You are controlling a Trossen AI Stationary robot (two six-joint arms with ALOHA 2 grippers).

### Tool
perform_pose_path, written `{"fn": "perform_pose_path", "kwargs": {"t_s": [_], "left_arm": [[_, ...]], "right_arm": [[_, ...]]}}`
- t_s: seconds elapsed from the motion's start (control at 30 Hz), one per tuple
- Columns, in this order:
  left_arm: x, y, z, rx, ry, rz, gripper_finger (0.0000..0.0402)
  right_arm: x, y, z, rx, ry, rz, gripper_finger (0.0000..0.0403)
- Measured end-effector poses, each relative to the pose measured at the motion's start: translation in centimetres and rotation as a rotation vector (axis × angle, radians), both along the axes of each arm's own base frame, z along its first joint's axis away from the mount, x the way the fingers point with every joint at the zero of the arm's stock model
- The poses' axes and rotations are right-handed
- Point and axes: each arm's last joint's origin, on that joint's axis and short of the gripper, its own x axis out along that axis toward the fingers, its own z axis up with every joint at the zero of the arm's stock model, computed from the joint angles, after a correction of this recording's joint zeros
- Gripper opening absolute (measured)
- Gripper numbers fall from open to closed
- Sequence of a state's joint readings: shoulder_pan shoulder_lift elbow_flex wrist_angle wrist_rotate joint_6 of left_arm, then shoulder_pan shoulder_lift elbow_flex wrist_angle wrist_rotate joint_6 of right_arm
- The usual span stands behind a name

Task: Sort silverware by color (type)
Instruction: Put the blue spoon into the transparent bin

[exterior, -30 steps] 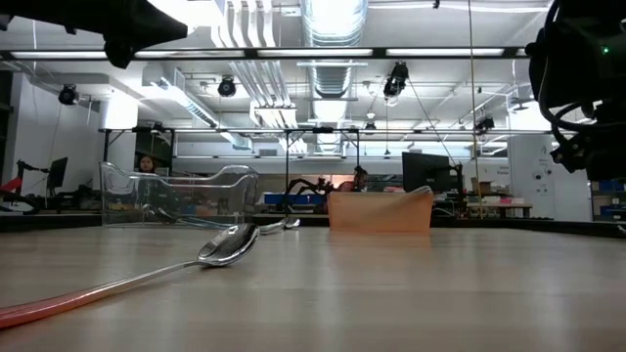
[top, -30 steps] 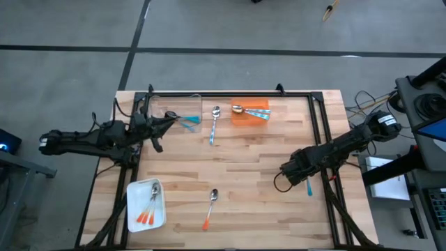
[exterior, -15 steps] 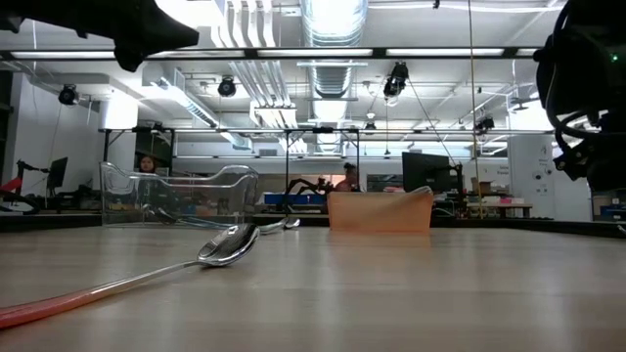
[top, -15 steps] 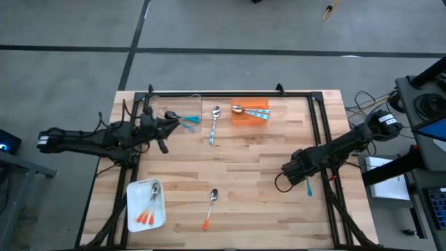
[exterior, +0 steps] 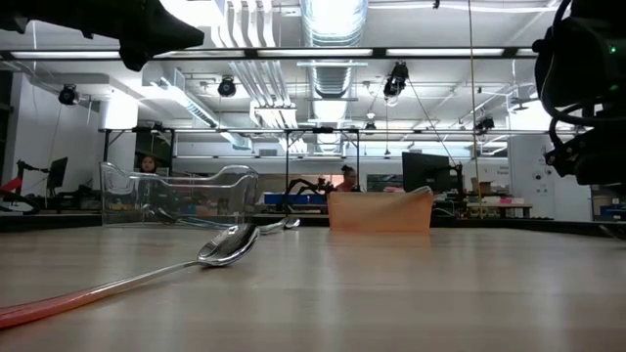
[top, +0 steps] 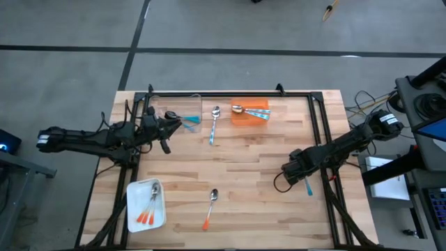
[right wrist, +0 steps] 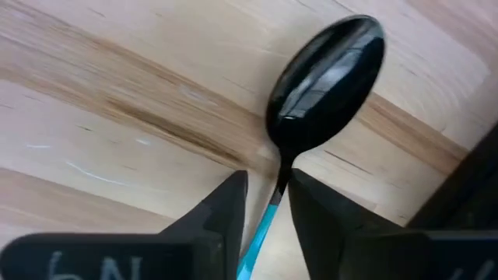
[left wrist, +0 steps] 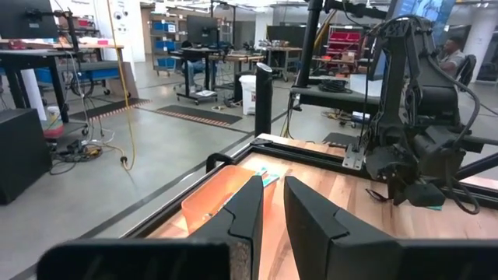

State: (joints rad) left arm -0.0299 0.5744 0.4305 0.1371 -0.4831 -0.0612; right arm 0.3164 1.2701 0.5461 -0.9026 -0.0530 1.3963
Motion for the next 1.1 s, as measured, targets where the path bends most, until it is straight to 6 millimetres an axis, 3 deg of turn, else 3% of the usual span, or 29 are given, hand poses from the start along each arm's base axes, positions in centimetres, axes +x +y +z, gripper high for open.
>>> {"fn": "perform_pose_path", "kwargs": {"t_s": [0.37, 0.63, 0.87, 1.1], "left_arm": [[0.3, 0.0, -0.1, 0.000, 0.010, 0.000, 0.0036], [0.3, 0.0, 0.2, 0.000, -0.023, 0.000, 0.0036], [0.5, 0.0, 0.1, -0.019, -0.032, -0.002, 0.0036], [1.7, -0.1, -0.6, -0.024, 0.008, -0.002, 0.0036]], "right_arm": [[0.6, 0.2, -0.1, 0.016, -0.067, 0.073, 0.0015], [0.9, 0.2, 0.5, 0.019, -0.114, 0.153, 0.0011], [1.8, 0.1, 3.1, -0.079, -0.298, 0.181, 0.0009], [3.4, 0.0, 6.3, -0.218, -0.601, 0.269, 0.0009]]}}
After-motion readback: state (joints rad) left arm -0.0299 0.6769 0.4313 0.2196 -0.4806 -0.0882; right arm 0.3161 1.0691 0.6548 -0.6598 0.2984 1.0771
